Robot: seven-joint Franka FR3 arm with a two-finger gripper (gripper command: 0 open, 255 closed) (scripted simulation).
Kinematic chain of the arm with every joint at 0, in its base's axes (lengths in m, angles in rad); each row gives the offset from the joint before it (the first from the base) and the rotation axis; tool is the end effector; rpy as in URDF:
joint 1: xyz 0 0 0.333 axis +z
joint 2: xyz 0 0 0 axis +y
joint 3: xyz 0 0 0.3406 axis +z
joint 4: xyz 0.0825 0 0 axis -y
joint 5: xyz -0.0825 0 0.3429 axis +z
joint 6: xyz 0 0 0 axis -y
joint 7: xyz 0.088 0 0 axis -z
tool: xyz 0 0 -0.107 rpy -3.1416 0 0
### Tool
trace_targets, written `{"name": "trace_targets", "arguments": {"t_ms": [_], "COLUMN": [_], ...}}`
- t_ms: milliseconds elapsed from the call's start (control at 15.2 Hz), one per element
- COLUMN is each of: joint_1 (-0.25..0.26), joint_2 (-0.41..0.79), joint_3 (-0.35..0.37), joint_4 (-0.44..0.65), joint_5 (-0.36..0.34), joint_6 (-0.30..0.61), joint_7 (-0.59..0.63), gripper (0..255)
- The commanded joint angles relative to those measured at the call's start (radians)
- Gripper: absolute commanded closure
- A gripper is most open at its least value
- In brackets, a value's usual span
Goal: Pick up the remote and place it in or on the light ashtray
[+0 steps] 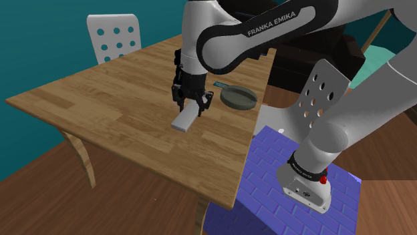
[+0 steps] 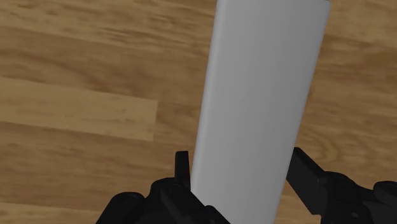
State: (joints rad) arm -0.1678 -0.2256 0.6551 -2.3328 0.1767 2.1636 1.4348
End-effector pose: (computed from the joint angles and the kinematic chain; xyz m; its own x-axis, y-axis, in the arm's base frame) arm 0.3817 0.2231 0.4557 0.4918 -0.8707 -0.0089 -0.8706 -0.4916 -0.0183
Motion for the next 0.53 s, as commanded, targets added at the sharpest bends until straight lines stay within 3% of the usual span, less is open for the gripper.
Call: {"name": "trace_targets", "arguments": {"t_ms": [0, 198, 462], "joint_1": [0.001, 0.002, -0.016], "joint_2": [-0.015, -0.03, -0.105], "joint_3": [-0.007, -0.014, -0.097], "joint_4": [0.017, 0.037, -0.036], "joint_5": [0.006, 0.011, 0.037], "joint_6": [-0.031, -0.064, -0.071], "joint_7": [-0.006, -0.01, -0.133], "gripper": [255, 255, 255]}}
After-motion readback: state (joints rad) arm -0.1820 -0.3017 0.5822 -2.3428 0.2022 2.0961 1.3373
